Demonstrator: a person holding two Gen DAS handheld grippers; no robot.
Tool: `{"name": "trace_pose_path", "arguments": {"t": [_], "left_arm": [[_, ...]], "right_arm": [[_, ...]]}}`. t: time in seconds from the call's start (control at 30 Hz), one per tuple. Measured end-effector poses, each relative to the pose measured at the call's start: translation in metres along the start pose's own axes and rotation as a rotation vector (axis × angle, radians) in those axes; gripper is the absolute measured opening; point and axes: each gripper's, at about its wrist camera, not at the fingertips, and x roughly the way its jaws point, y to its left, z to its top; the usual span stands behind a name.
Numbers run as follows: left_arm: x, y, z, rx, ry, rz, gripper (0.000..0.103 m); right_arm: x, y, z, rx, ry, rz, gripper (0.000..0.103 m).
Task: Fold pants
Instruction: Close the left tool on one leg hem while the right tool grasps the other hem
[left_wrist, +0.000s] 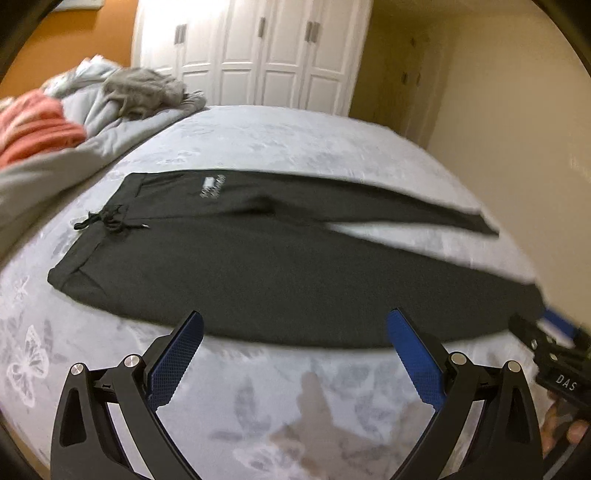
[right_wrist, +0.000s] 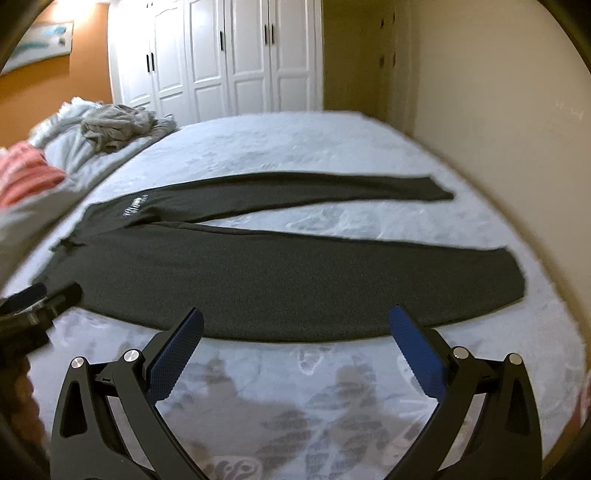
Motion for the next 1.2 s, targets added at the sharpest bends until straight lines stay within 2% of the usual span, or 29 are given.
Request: {"name": "trace_pose_path", "arguments": {"t": [0.13, 0.23, 0.3, 0.43, 0.47, 0.57, 0.63, 0.67, 0.73, 0.83, 0.9, 1.0, 1.1, 1.2], "left_arm": [[0.008, 0.05, 0.047, -0.084, 0.02, 0.035, 0.097], [0.033, 0.102, 0.09, -0.145, 0.029, 0.131, 0.097], [0.055, 0.135, 0.117, -0.203, 0.043, 0.178, 0.096], [0.115, 0.203, 0.166, -0.346, 0.103, 0.219, 0.096], [0.131, 0.223, 0.177, -0.41, 0.095, 0.24, 0.096], [0.173, 0.26, 0.201, -0.494, 0.089, 0.281, 0.096], [0.2, 0.272, 0.21, -0.497, 0.113, 0.328, 0.096], [0.217, 0.279, 0.214, -0.496, 0.125, 0.374, 0.096], [0.241, 0.29, 0.216, -0.497, 0.152, 0.418, 0.096], [0.274, 0.306, 0.21, -0.535, 0.203, 0.44, 0.096], [0.285, 0.312, 0.206, -0.561, 0.213, 0.425, 0.096], [0.296, 0.31, 0.205, -0.507, 0.199, 0.46, 0.094], [0.303, 0.301, 0.206, -0.441, 0.209, 0.52, 0.081], [0.307, 0.298, 0.208, -0.428, 0.212, 0.567, 0.065]], "right_arm": [[0.011, -0.047, 0.034, -0.001, 0.024, -0.072, 0.098], [0.031, -0.084, 0.06, -0.029, 0.022, -0.167, 0.098], [0.052, -0.114, 0.078, -0.014, 0.029, -0.188, 0.098], [0.102, -0.177, 0.111, 0.13, 0.049, -0.203, 0.098], [0.112, -0.188, 0.117, 0.164, 0.058, -0.202, 0.098], [0.152, -0.23, 0.137, 0.318, 0.08, -0.188, 0.098], [0.179, -0.254, 0.15, 0.404, 0.093, -0.193, 0.098], [0.19, -0.259, 0.155, 0.43, 0.102, -0.196, 0.098], [0.219, -0.268, 0.171, 0.468, 0.117, -0.214, 0.098], [0.25, -0.274, 0.194, 0.455, 0.12, -0.271, 0.098], [0.269, -0.276, 0.208, 0.436, 0.12, -0.302, 0.098], [0.3, -0.281, 0.223, 0.416, 0.159, -0.343, 0.098], [0.32, -0.277, 0.227, 0.397, 0.167, -0.361, 0.098], [0.349, -0.276, 0.22, 0.371, 0.254, -0.39, 0.097]]}}
